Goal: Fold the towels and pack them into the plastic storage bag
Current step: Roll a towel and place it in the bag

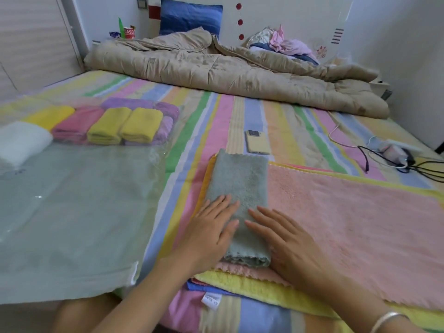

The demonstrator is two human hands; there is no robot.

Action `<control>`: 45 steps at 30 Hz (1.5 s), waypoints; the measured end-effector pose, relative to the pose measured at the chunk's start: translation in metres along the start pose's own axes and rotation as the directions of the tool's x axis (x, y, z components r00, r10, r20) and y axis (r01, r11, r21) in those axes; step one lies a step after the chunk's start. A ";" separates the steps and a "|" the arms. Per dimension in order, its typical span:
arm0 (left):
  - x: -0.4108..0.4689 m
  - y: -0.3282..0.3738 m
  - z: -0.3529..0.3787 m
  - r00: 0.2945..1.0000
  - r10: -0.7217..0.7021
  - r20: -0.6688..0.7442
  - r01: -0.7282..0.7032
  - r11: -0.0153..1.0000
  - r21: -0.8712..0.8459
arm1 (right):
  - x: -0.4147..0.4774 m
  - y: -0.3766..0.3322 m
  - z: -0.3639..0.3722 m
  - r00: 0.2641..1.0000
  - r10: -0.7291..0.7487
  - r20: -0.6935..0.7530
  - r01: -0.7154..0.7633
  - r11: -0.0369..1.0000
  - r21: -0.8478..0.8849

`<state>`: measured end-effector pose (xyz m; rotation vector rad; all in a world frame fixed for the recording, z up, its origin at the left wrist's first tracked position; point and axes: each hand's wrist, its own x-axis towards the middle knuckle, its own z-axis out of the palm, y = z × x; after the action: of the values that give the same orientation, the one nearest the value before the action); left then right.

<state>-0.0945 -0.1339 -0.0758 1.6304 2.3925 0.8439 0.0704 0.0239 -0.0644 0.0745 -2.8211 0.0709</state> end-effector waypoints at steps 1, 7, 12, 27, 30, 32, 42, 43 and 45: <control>-0.002 0.003 -0.004 0.998 -0.008 -0.067 0.001 0.995 -0.101 | 0.000 -0.002 -0.001 0.999 -0.037 0.001 0.037 0.999 0.009; -0.025 0.029 -0.014 0.971 0.157 -0.182 -0.158 0.987 0.008 | 0.000 -0.014 -0.010 0.982 0.040 -0.183 -0.006 0.983 0.186; -0.032 0.030 -0.013 0.924 0.171 -0.342 -0.132 0.982 0.134 | -0.002 -0.013 -0.024 0.943 0.243 -0.225 -0.155 0.925 0.348; -0.038 0.032 -0.014 0.908 -0.369 -0.200 0.240 0.848 -0.473 | -0.029 -0.032 -0.045 0.630 0.669 0.396 -0.624 0.133 0.770; -0.028 0.028 -0.007 0.871 -0.452 -0.191 0.338 0.835 -0.435 | -0.020 -0.031 -0.042 0.557 0.723 0.409 -0.664 0.091 0.743; -0.028 0.034 -0.008 0.856 -0.443 -0.265 0.341 0.871 -0.354 | -0.016 -0.029 -0.039 0.554 0.739 0.383 -0.673 0.127 0.729; -0.044 0.036 -0.009 0.871 0.472 -0.138 -0.398 0.841 0.366 | -0.009 -0.024 -0.037 0.553 0.737 0.389 -0.677 0.125 0.725; -0.042 0.032 -0.008 0.892 0.436 -0.118 -0.374 0.859 0.350 | -0.009 -0.024 -0.038 0.567 0.729 0.383 -0.671 0.139 0.729; -0.038 0.029 -0.010 0.914 0.394 -0.102 -0.346 0.884 0.313 | -0.008 -0.023 -0.041 0.634 0.697 0.335 -0.632 0.217 0.744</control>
<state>-0.0597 -0.1642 -0.0602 2.2734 2.4413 0.7262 0.0927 0.0036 -0.0270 -0.9515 -2.2087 1.5624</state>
